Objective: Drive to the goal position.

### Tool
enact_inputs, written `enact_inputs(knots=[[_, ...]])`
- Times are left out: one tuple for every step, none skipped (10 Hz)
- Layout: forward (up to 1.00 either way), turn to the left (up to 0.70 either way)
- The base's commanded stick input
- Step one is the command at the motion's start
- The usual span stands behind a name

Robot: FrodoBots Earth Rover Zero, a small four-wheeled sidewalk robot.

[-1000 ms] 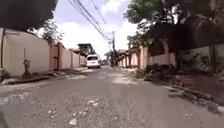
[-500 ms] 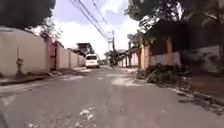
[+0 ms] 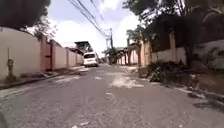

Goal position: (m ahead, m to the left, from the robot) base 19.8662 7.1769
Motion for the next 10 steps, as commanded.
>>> enact_inputs(knots=[[0.7, 0.01], [0.7, 0.01], [0.7, 0.01], [0.7, 0.01], [0.7, 0.02], [0.7, 0.03], [0.7, 0.01], [0.7, 0.01], [0.7, 0.01], [0.7, 0.01]])
